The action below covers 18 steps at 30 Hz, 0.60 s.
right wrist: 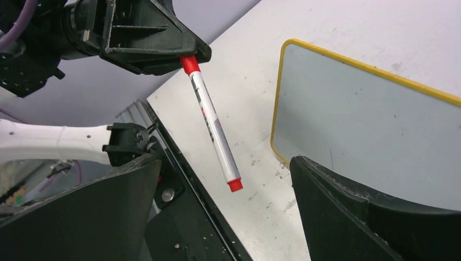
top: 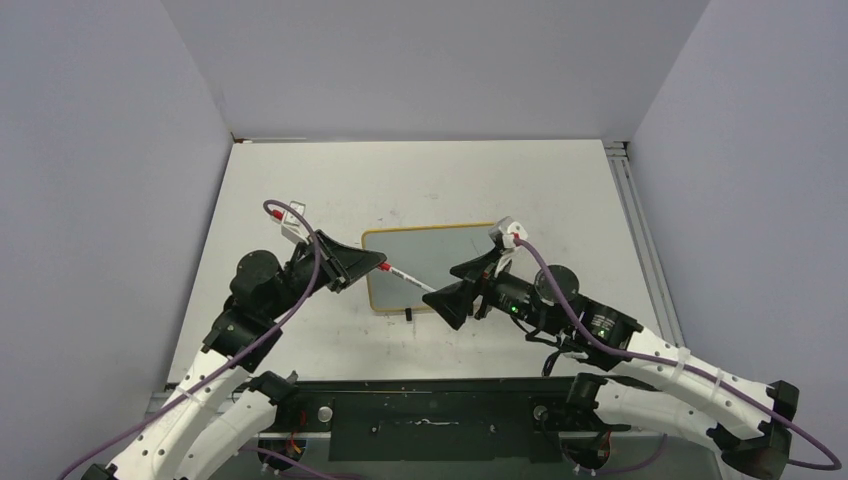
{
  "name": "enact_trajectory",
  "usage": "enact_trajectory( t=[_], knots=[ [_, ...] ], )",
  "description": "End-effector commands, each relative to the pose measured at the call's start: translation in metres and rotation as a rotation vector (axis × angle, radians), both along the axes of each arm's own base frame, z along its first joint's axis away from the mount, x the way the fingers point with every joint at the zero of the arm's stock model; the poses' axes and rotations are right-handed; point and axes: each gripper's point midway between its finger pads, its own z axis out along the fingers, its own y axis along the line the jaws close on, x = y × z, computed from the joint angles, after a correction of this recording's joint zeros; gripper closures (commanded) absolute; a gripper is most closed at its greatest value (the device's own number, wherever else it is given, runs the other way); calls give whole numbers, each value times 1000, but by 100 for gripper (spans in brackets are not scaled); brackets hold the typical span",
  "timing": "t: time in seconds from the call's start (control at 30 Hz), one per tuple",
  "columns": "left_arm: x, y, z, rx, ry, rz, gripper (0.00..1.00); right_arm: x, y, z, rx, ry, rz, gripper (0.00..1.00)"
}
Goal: Write a sentence on the whiteboard
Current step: Open the whiteboard marker at the center of the board.
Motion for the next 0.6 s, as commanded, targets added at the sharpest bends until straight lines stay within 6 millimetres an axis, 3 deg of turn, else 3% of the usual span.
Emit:
enact_trajectory(
  t=[0.0, 0.13, 0.37, 0.57],
  knots=[
    [2, -1, 44, -130, -126, -1, 100, 8, -2, 47, 314, 3, -66, 8],
    [-3, -3, 55, -167, -169, -30, 100, 0, -1, 64, 473, 21, 0, 8],
    [-11, -2, 66, -192, -218, -51, 100, 7, 1, 69, 635, 85, 91, 6],
    [-15, -1, 72, -212, -255, -62, 100, 6, 14, 79, 691, 86, 158, 5]
  ],
)
